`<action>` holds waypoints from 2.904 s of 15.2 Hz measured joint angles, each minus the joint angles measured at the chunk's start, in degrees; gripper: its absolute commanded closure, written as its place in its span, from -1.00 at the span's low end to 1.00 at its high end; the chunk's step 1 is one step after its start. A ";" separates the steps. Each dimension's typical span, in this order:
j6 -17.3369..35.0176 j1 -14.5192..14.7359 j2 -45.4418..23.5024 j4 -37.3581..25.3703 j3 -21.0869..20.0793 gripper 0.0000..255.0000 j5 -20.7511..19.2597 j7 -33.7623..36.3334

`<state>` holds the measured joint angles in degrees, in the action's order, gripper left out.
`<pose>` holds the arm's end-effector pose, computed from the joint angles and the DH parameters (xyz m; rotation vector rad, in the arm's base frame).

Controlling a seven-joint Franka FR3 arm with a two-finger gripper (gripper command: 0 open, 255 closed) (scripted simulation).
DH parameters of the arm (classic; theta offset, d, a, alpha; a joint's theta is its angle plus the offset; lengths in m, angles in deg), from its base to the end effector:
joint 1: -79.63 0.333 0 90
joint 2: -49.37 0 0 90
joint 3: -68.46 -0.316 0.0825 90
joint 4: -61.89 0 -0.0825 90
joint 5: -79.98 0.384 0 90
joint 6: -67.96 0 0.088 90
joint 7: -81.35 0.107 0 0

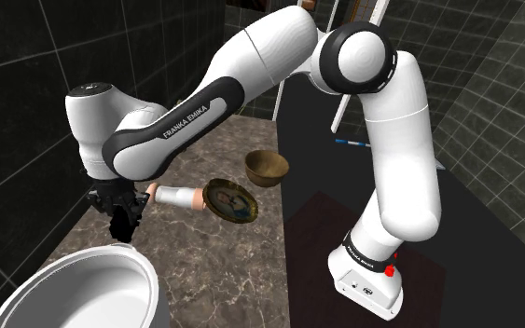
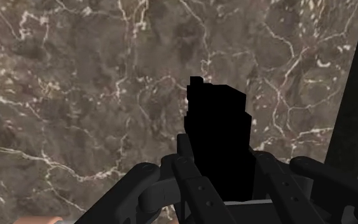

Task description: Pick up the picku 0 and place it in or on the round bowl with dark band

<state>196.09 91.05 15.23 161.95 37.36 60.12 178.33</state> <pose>0.5168 0.4135 0.2710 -2.8821 1.2340 0.0369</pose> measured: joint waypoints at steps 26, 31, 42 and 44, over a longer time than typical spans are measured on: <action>-12.81 -2.11 8.24 -5.52 -3.55 1.00 5.45 -3.11; -15.99 -2.19 9.49 -7.66 -4.05 1.00 6.33 -3.54; -15.80 -9.87 20.92 2.04 -4.85 1.00 12.96 -11.12; -14.66 -12.08 24.58 6.14 -4.60 1.00 15.24 -14.08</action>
<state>181.43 78.96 39.81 168.09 32.76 75.36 164.24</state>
